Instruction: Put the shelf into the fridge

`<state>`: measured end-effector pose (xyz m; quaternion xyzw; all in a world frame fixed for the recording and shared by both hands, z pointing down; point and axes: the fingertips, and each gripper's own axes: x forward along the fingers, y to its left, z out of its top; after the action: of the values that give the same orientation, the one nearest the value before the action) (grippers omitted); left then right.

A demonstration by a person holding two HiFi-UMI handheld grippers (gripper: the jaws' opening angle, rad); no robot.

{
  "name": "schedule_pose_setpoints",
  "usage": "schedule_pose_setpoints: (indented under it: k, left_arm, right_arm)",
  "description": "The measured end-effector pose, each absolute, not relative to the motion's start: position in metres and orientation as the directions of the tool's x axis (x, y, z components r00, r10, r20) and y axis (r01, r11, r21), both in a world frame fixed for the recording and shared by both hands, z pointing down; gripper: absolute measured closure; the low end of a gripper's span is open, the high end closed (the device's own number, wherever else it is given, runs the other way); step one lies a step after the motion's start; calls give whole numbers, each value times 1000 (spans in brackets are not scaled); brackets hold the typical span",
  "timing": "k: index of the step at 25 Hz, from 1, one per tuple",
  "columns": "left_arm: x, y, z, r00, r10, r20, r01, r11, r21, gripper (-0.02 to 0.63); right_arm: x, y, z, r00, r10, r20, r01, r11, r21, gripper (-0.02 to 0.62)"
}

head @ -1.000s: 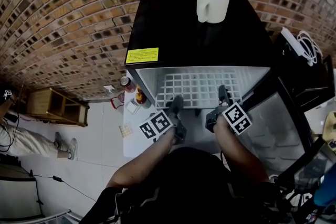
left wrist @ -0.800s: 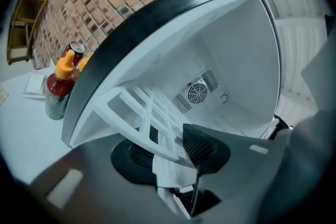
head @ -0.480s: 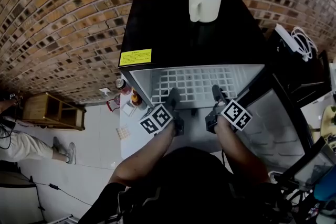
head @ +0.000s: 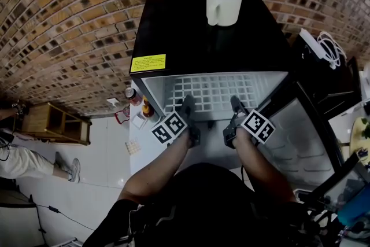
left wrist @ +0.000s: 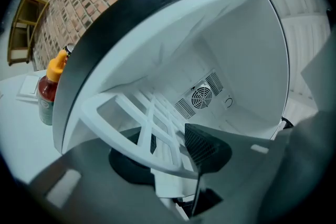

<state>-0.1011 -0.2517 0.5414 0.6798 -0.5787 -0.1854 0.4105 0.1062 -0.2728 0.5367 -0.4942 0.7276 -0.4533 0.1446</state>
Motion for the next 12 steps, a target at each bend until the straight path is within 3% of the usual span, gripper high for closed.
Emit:
schedule_pose_setpoints:
  k: [12]
  left_arm:
    - [-101,-239,539,231,-939,257,-656,45,753,440]
  right_arm:
    - [104,-293,539,-438,-866,239,-583,72,-809,479]
